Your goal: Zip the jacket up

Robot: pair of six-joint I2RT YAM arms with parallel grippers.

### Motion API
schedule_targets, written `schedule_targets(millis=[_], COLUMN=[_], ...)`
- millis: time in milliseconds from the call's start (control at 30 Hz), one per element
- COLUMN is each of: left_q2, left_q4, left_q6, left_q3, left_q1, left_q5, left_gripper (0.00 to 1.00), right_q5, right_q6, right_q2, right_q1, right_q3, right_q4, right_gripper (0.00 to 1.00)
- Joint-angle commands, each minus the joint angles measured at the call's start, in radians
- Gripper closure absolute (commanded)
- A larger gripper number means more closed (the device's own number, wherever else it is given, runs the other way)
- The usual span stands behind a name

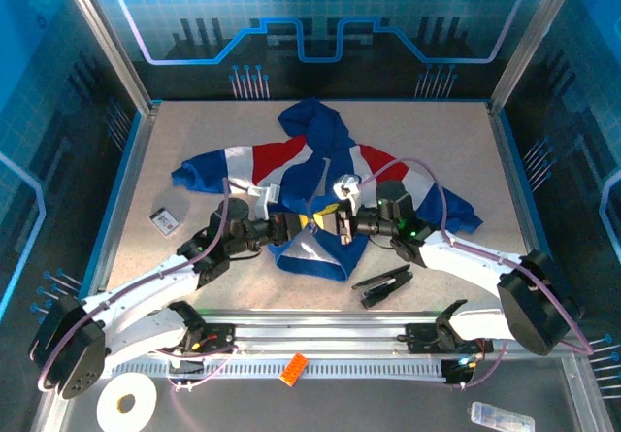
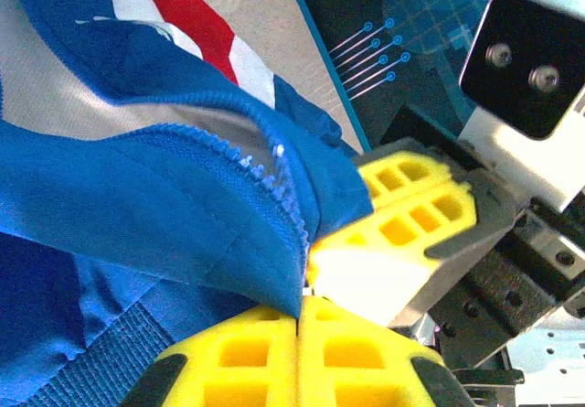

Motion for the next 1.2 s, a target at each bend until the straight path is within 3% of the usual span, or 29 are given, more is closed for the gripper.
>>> schedule_targets(millis=[0,467,800,1167], left_q2=[0.000,-0.138,-0.191,-0.160], left_q4=[0.027,-0.028,0.127,0.212], left_q6=[0.018,0.143,0.220,0.211], left_q3=[-0.018,0.001,-0.055,-0.055], left_q1=[-0.015,-0.015,-0.014,-0.017], left_q5=[0.027,-0.040,-0.054,-0.058], left_gripper=[1.00,1.00,1.00,1.00], right_q5=[0.010,-0.125,-0.226,-0.213], right_q6=[0.049,0.142,0.241,0.245], right_q2=[0.006,-0.012,0.014,0.018], right_q1=[-0.016,-0.046,-0.061,-0.061], right_q3=[0.037,0.021,-0.017,-0.020], right_q4=[0.028,0.121,0.313,0.312], right_gripper=[1.00,1.00,1.00,1.00])
